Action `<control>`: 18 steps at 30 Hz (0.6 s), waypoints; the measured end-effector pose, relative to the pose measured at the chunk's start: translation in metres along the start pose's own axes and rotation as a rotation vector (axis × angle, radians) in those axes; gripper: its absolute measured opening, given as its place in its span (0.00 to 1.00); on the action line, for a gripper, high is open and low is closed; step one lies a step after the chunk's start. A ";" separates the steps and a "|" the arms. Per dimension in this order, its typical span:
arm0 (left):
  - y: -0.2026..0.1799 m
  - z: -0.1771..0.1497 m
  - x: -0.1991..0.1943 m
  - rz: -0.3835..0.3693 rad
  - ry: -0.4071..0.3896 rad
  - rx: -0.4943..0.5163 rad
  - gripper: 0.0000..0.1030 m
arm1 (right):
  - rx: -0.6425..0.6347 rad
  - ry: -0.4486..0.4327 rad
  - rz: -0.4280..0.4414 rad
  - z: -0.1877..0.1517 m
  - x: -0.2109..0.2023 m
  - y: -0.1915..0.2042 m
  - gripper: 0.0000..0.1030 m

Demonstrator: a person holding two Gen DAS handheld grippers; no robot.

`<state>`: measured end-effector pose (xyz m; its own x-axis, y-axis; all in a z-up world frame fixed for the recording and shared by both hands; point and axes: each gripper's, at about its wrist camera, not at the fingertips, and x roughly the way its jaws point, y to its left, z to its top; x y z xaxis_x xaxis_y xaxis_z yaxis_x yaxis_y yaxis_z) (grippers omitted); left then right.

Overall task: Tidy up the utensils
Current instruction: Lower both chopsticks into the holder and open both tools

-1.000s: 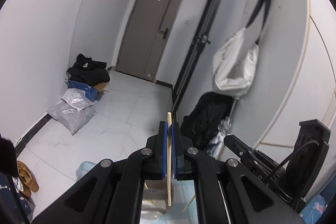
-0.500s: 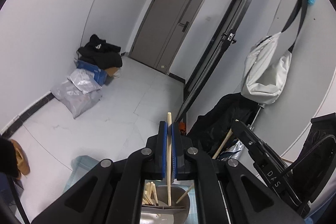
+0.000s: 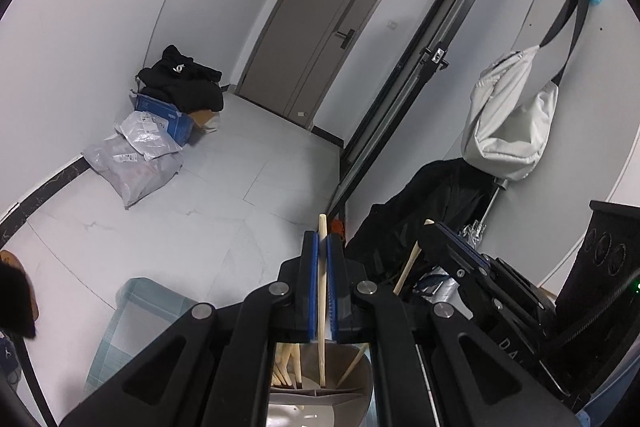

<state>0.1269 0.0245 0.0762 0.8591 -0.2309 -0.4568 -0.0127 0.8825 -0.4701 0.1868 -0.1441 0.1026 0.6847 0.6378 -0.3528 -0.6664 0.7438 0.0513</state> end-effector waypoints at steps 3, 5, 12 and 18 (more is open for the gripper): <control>-0.003 -0.003 0.000 -0.010 0.010 0.014 0.01 | -0.039 0.014 0.002 -0.006 0.002 0.003 0.05; -0.004 -0.005 0.001 -0.017 0.021 0.029 0.01 | -0.048 0.024 0.007 -0.009 0.001 0.004 0.05; -0.003 -0.015 0.006 -0.031 0.073 0.080 0.01 | -0.080 0.046 0.034 -0.017 0.001 0.009 0.05; -0.004 -0.025 0.013 -0.038 0.155 0.137 0.01 | -0.055 0.076 0.048 -0.033 0.004 0.009 0.05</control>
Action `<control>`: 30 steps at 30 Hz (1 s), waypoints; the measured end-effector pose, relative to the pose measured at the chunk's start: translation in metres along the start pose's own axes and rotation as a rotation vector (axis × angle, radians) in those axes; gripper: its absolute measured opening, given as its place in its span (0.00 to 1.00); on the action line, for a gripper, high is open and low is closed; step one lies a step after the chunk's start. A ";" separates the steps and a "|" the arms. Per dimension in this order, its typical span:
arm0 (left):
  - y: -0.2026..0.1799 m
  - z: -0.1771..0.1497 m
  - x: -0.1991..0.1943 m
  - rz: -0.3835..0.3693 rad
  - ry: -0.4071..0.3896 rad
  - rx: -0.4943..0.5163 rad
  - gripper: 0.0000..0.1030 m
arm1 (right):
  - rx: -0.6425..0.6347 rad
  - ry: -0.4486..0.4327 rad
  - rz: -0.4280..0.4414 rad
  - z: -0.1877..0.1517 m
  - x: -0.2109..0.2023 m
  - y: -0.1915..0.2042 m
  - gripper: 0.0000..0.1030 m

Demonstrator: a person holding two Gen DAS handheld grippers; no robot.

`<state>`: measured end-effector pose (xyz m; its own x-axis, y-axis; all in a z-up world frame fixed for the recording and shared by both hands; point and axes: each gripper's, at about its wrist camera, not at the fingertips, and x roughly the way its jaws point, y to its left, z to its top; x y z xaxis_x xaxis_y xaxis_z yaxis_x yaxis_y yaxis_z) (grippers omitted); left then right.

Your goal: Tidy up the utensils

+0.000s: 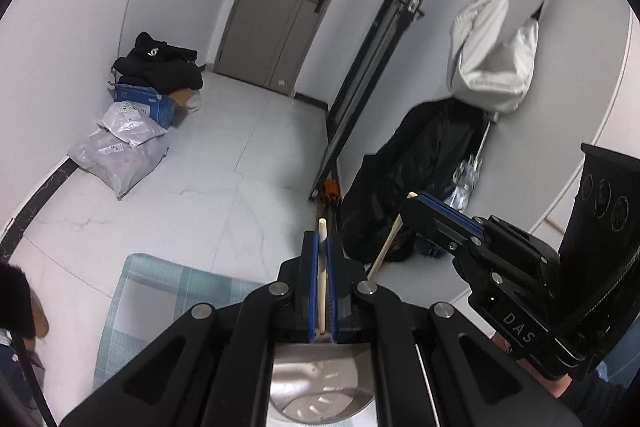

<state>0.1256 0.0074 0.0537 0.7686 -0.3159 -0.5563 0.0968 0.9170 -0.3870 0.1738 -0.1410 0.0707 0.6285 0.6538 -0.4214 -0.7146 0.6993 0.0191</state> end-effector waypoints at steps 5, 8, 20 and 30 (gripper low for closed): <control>0.006 -0.003 0.005 0.017 0.055 -0.002 0.01 | 0.029 0.037 0.011 -0.011 0.006 0.001 0.06; 0.009 -0.003 0.003 0.023 0.072 -0.020 0.02 | 0.055 0.064 0.018 -0.015 0.009 0.001 0.08; 0.017 -0.002 -0.027 0.103 -0.004 -0.047 0.49 | 0.144 0.089 -0.018 -0.033 -0.009 0.003 0.22; 0.005 0.001 -0.069 0.183 -0.107 -0.012 0.72 | 0.199 0.037 -0.065 -0.024 -0.042 0.007 0.42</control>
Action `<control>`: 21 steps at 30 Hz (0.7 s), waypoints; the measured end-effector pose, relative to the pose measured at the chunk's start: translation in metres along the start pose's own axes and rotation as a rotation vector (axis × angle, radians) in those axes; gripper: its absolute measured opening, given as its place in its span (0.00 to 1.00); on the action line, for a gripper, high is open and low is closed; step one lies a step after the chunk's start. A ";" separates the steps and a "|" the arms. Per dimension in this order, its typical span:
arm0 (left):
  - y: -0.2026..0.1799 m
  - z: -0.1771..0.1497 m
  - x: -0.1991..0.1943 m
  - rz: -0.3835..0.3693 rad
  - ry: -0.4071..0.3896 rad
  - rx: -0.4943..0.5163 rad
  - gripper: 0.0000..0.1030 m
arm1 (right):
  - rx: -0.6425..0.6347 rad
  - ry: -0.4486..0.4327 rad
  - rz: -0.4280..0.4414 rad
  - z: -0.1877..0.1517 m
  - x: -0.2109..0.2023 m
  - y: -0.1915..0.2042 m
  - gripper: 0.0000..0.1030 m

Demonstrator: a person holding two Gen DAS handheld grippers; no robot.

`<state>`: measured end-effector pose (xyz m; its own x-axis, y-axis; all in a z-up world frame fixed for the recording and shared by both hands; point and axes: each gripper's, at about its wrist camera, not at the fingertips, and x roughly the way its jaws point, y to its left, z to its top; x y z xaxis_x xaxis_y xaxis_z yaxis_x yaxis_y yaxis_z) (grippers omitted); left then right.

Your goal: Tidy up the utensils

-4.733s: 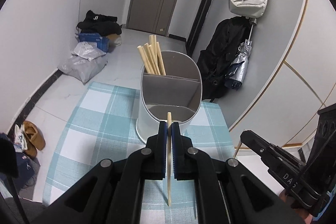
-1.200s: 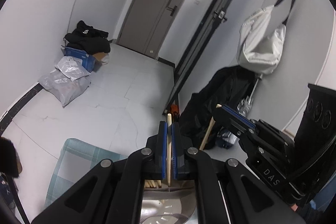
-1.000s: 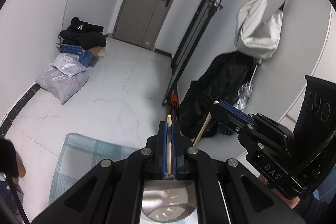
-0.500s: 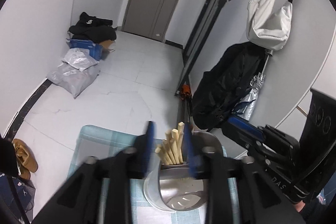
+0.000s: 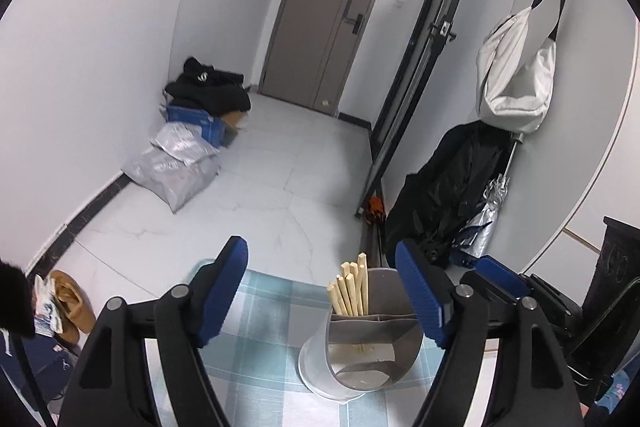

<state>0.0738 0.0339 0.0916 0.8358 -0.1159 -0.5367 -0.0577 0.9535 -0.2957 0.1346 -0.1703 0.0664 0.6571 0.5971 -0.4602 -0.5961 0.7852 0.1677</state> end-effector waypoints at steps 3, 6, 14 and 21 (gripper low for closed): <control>0.000 0.002 -0.013 0.013 -0.028 0.002 0.79 | 0.001 -0.028 -0.006 0.005 -0.015 0.007 0.48; 0.000 0.002 -0.027 0.023 -0.055 0.005 0.85 | -0.006 -0.055 -0.015 0.006 -0.030 0.016 0.55; -0.006 -0.003 -0.059 0.053 -0.127 0.046 0.93 | -0.009 -0.114 -0.035 0.003 -0.067 0.043 0.66; -0.013 -0.013 -0.082 0.084 -0.200 0.097 0.99 | 0.008 -0.160 -0.074 -0.003 -0.093 0.050 0.77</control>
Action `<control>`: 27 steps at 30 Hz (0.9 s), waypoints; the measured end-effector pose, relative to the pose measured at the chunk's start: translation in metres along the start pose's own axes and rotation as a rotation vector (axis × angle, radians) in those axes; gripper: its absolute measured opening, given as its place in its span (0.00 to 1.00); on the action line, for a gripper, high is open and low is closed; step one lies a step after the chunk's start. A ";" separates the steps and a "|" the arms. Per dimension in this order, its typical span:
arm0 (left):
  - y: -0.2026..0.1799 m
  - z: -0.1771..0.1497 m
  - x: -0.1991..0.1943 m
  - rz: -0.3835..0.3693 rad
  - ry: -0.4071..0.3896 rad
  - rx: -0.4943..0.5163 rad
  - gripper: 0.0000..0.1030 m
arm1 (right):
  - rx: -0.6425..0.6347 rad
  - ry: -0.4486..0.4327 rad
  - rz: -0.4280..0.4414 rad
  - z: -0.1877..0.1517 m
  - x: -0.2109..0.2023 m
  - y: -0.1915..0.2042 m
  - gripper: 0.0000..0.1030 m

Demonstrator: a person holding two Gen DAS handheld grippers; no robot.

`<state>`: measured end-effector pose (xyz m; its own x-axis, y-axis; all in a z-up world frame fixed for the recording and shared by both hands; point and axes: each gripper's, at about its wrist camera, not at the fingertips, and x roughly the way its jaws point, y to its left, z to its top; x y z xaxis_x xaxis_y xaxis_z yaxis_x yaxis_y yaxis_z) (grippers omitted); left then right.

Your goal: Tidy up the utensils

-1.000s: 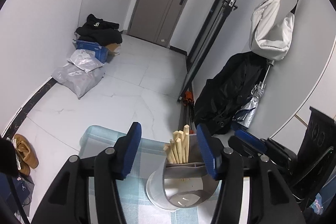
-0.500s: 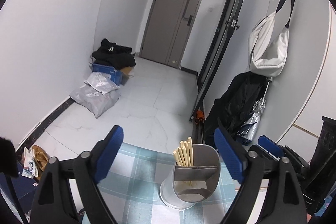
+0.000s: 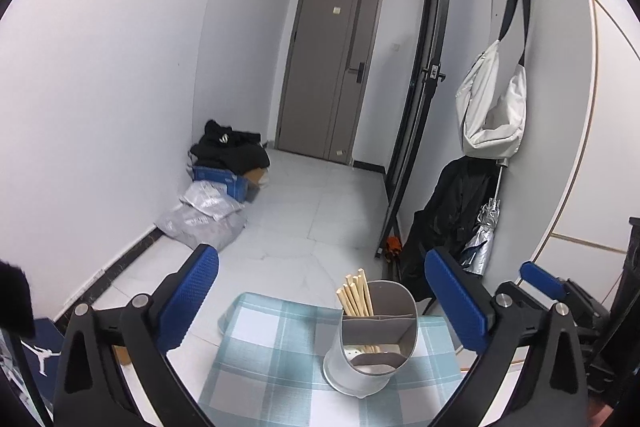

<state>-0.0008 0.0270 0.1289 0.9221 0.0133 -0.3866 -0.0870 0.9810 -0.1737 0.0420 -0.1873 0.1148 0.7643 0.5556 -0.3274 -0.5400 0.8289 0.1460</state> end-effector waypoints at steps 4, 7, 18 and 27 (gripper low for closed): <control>-0.002 -0.006 -0.009 0.019 -0.024 0.022 0.99 | 0.006 -0.021 -0.019 -0.005 -0.016 0.001 0.80; -0.002 -0.011 -0.016 0.017 -0.026 0.027 0.99 | 0.015 -0.034 -0.034 -0.009 -0.027 0.000 0.83; -0.002 -0.034 -0.033 0.032 -0.056 0.018 0.99 | 0.019 -0.046 -0.077 -0.032 -0.052 0.002 0.89; -0.003 -0.053 -0.025 0.041 -0.029 0.027 0.99 | 0.022 -0.043 -0.105 -0.058 -0.055 0.000 0.91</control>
<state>-0.0432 0.0136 0.0910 0.9284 0.0585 -0.3668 -0.1149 0.9843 -0.1337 -0.0199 -0.2218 0.0786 0.8310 0.4673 -0.3018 -0.4483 0.8838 0.1338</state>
